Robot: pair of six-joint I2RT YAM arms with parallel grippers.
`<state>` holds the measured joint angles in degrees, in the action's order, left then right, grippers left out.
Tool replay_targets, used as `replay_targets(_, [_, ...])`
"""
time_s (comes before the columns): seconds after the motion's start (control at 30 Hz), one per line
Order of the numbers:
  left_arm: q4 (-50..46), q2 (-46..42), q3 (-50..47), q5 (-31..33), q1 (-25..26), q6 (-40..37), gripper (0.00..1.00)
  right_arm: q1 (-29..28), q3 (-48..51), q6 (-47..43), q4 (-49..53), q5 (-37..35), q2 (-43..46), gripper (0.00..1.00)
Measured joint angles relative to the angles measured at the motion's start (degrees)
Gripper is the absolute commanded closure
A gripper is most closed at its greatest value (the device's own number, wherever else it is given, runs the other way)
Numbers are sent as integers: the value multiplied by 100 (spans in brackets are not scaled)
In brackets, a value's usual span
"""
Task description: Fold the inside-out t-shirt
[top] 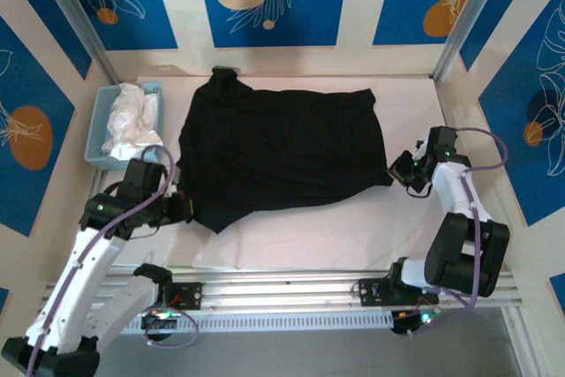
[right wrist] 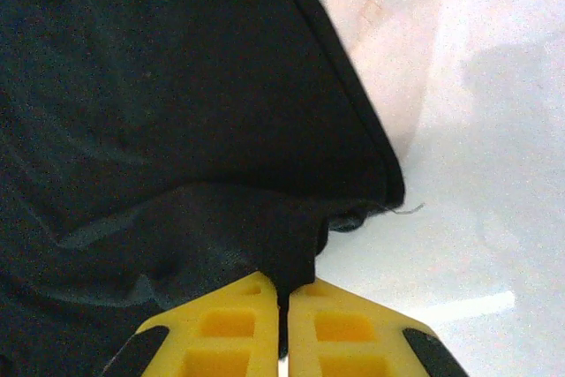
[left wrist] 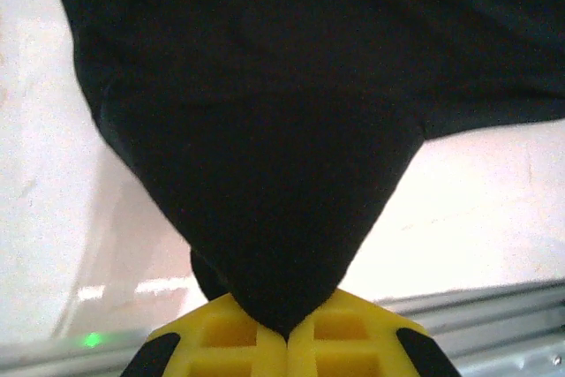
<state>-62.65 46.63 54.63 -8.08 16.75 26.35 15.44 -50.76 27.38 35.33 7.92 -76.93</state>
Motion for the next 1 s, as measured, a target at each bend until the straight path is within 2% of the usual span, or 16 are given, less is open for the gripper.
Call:
replay_targets(0.37, [1394,1609,516,-291,-955,-422,100,-313,-1108,-101,-17,-282,-1261,91])
replay_targets(0.53, [1729,1849,664,-452,-1145,-468,100,-400,-1445,-184,-20,-361,-1631,91])
replay_targets(0.77, [1539,1436,763,-584,-1333,-645,100,-481,-1294,-236,52,-374,-1386,91])
replay_targets(1.0, [632,157,802,-671,-1375,-756,100,-498,-452,-212,411,-387,28,90])
